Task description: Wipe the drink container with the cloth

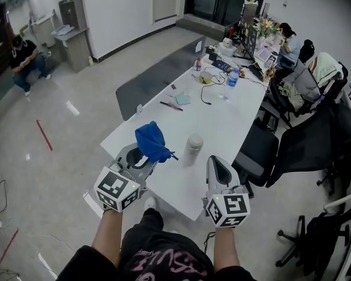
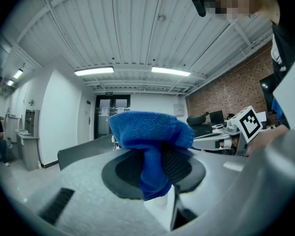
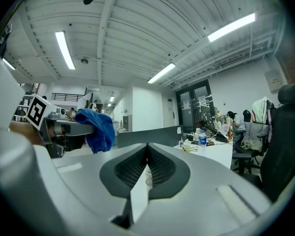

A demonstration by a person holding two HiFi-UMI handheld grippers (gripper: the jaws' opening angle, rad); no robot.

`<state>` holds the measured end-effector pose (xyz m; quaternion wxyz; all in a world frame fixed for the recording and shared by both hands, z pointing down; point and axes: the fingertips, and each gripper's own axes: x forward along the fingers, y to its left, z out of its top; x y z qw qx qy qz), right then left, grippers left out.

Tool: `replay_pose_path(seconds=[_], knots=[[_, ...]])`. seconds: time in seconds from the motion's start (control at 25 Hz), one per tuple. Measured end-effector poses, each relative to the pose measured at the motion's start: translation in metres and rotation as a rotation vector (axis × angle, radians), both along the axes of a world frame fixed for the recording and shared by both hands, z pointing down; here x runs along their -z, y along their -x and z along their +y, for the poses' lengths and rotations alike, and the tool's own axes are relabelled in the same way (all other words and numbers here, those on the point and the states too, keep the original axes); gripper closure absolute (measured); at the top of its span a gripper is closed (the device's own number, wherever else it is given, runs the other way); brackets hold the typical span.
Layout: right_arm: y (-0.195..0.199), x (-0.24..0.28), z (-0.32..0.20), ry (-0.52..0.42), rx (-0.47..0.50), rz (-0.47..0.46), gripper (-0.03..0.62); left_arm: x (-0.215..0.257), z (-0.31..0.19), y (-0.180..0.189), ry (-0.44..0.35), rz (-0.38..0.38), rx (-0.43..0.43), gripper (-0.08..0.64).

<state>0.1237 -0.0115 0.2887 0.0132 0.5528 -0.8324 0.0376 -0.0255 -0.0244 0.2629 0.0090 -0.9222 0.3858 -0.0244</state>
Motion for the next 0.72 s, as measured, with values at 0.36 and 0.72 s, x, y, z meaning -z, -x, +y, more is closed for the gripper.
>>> replay_pose_path(seconds=[0.36,0.72], knots=[[0.003,0.0,0.016,-0.007,0.023,0.01,0.594,0.004,0.016,0.005,-0.007,0.009,0.031,0.46],[-0.002,-0.004,0.024,0.004,0.013,-0.004,0.594,0.001,0.024,0.003,0.0,0.007,0.036,0.46]])
